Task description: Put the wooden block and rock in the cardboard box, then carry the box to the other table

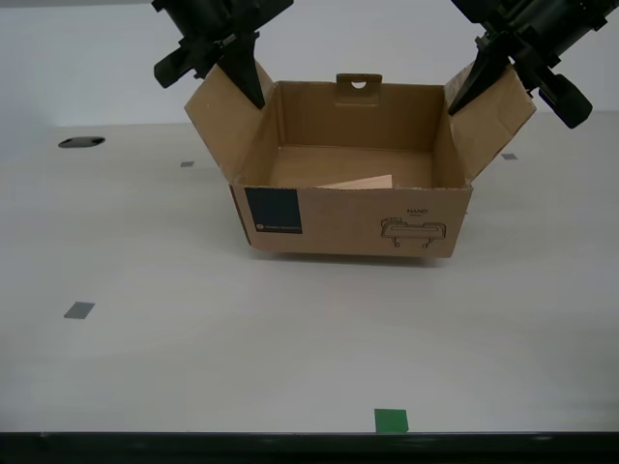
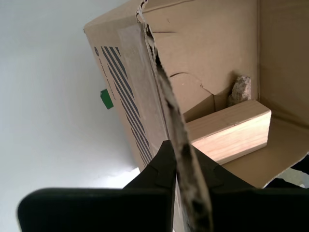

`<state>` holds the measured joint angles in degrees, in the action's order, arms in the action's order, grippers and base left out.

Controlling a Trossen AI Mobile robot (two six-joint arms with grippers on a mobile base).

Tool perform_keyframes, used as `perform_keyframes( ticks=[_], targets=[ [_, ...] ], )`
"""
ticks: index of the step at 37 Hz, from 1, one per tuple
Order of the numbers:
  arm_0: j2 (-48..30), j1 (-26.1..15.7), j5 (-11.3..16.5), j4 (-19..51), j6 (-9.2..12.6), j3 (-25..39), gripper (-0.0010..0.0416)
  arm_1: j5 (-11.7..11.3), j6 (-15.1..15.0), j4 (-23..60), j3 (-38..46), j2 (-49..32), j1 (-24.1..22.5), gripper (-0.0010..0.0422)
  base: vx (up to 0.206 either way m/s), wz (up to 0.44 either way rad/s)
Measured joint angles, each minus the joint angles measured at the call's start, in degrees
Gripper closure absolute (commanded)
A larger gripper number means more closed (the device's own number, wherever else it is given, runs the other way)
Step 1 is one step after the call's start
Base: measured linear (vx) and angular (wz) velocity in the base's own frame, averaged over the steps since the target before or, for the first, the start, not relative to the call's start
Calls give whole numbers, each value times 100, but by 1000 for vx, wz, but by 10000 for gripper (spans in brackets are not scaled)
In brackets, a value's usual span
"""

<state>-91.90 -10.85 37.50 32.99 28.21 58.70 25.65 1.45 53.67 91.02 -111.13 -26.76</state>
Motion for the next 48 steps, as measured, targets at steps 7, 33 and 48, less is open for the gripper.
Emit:
perform_keyframes(
  ticks=[7,33,48],
  targets=[
    [0,-2,0,13,-4,0,407,15,55,-166,-256,295,-9,414,0,0],
    [0,-13,7,120,-11,0,407,20,107,-291,-581,396,-17,414,-25,0],
    [0,-15,2,114,-9,0,407,17,107,-402,-584,396,-26,413,-95,5]
  ],
)
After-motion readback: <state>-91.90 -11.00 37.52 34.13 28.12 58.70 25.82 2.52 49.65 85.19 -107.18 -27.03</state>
